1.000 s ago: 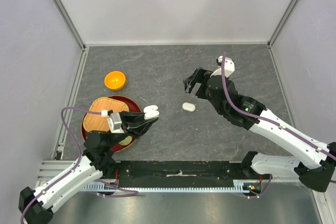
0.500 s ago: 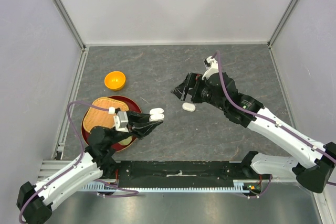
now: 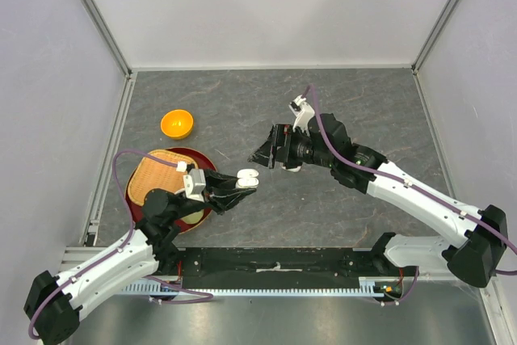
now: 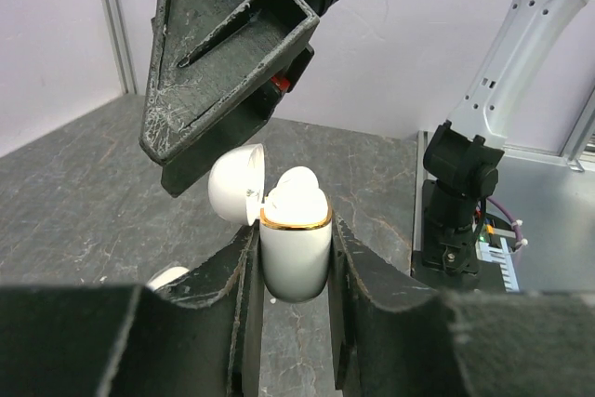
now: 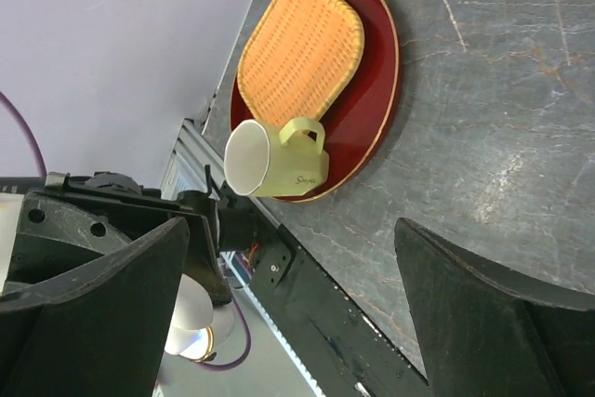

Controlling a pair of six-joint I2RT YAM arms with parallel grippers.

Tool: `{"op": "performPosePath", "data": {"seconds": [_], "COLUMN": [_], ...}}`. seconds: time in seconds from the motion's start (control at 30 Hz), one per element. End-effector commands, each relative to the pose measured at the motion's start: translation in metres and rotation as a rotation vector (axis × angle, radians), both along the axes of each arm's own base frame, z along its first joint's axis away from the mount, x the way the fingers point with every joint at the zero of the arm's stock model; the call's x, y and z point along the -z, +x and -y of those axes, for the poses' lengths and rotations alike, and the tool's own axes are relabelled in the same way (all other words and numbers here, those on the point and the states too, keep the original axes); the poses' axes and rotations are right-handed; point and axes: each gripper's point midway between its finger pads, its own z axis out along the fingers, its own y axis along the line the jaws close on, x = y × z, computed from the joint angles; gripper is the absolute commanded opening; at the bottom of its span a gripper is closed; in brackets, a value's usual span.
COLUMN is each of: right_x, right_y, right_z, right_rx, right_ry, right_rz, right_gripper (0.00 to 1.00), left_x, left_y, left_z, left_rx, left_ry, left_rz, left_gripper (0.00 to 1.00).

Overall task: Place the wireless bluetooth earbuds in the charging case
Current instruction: Close the charging case.

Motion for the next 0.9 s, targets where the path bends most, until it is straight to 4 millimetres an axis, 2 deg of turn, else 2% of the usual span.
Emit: {"op": "performPosePath", "data": {"seconds": [0.0, 0.3, 0.87], "right_x": [-0.010, 0.003, -0.002], "right_y": [-0.013, -0.034, -0.037], "right_z": [-0.013, -0.016, -0.005], "right_rx": [-0.088, -0.171, -0.167], "right_ry": [0.053, 0.006, -0.023], "right_rz": [0.024, 0.029, 0.079], "right_gripper": [0.98, 0.98, 0.98], "left_x": [-0.036, -0.035, -0.031], "left_y": [-0.005, 0.001, 0.014], "left_z": [-0.002, -0.003, -0.005], "left_rx": [0.015, -0.013, -0.071], "left_ry": [-0.081, -0.093, -0.101], "left_rz": [0.064, 0.047, -0.038], "left_gripper": [0.02, 0.02, 0.02]}}
